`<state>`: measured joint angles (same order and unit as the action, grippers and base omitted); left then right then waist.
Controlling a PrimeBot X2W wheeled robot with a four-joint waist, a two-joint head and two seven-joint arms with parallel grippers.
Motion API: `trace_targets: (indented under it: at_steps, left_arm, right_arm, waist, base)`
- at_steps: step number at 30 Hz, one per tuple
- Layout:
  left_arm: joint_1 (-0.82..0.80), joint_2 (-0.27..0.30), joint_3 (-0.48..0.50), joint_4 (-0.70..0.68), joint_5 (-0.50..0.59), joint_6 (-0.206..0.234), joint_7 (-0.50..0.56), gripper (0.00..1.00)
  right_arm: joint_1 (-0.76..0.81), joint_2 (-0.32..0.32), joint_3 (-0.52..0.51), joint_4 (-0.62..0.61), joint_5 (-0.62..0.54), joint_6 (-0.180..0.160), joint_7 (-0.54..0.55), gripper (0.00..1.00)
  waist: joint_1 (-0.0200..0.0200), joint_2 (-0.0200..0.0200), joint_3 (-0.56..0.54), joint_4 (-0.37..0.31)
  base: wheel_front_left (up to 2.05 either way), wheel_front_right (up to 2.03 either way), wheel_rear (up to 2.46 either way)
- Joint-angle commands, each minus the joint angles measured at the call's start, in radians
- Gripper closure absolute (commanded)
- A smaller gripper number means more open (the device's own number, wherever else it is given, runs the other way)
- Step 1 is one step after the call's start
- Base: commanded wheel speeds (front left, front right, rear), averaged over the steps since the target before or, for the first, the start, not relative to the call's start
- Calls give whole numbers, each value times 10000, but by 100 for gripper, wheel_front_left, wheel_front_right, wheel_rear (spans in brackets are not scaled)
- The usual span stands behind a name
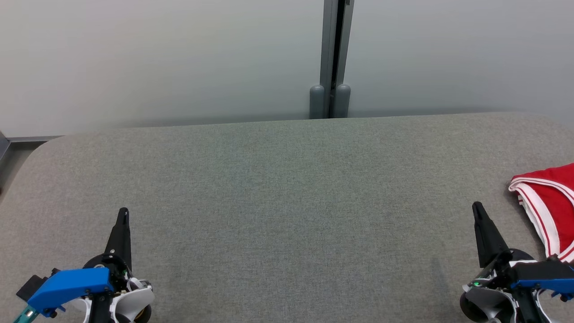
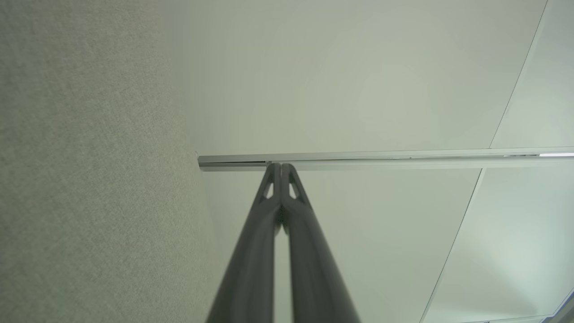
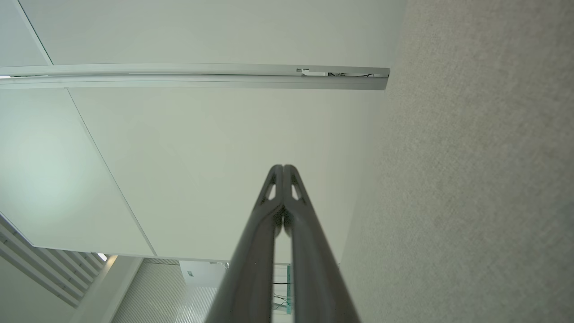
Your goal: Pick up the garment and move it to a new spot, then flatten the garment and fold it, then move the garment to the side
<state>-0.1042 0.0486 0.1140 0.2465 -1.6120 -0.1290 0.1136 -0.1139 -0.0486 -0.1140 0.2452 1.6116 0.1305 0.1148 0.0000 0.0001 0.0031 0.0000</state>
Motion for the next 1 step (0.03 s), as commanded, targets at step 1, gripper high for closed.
trace_targets:
  at_steps: [1]
  left_arm:
    - [-92, 30, 18, -47, -24, -46, 41, 100]
  right_arm:
    - [112, -30, -21, -41, 28, 4, 24, 100]
  waist:
    - [0, -1, 0, 0]
  base:
    - [0, 0, 0]
